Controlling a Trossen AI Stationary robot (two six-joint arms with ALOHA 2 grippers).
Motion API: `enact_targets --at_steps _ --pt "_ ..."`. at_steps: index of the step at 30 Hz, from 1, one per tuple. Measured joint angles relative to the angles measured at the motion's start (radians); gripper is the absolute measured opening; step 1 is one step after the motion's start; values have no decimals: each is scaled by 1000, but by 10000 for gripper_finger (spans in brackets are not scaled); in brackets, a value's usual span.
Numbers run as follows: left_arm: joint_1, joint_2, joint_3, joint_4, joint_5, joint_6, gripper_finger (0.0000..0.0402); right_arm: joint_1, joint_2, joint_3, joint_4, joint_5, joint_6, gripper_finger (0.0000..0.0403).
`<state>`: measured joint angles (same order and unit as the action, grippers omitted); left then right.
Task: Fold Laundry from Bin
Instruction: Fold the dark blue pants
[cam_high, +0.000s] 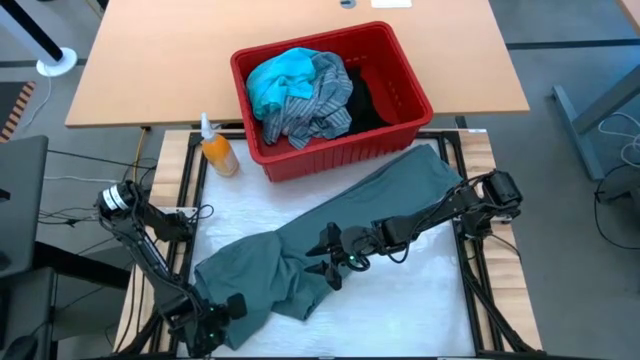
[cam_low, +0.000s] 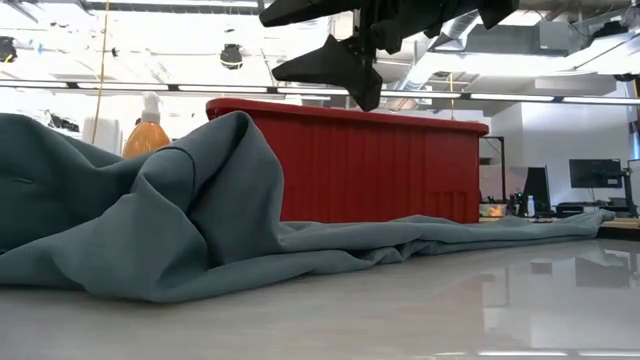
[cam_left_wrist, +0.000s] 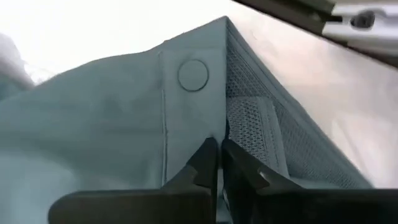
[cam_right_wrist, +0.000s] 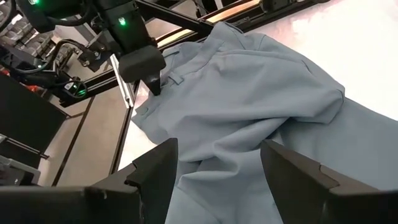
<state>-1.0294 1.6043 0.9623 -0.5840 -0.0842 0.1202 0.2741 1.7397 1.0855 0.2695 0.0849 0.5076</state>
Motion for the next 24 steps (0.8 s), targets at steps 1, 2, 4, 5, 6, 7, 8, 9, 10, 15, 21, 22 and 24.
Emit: enact_targets --at_steps 1,2,4,5,6,7,8,9,10,15,21,22,24 --pt "0 0 4 -1 -1 -24 3 0 0 0 0 0 0 258" --pt "0 -3 8 -1 -4 -48 2 0 0 0 0 0 0 258" --pt "0 -19 18 -3 -21 -99 1 -1 0 0 0 0 0 258" --pt "0 -33 24 -3 -34 -122 1 -1 0 0 0 0 3 258" --pt "0 -52 30 -2 -51 -147 0 0 0 0 -2 -1 5 258" --pt "0 -72 35 -2 -70 -175 0 5 0 0 -10 -4 5 258" --pt "1 -95 39 -3 -87 -204 0 11 -1 0 -25 -3 2 258" --pt "2 -120 41 -4 -102 -235 0 18 -2 0 -49 -3 -12 258" --pt "2 -147 42 -5 -116 -269 0 25 -2 0 -77 -3 -31 258" --pt "2 -291 42 -3 -174 -423 0 61 -2 0 -239 50 -61 258" --pt "1 -434 42 79 -214 -545 0 68 -2 0 -368 217 -71 258" --pt "0 -450 42 100 -206 -556 0 68 -2 0 -392 227 -71 258" --pt "-5 -468 43 123 -188 -577 0 64 -2 0 -446 229 -71 258"
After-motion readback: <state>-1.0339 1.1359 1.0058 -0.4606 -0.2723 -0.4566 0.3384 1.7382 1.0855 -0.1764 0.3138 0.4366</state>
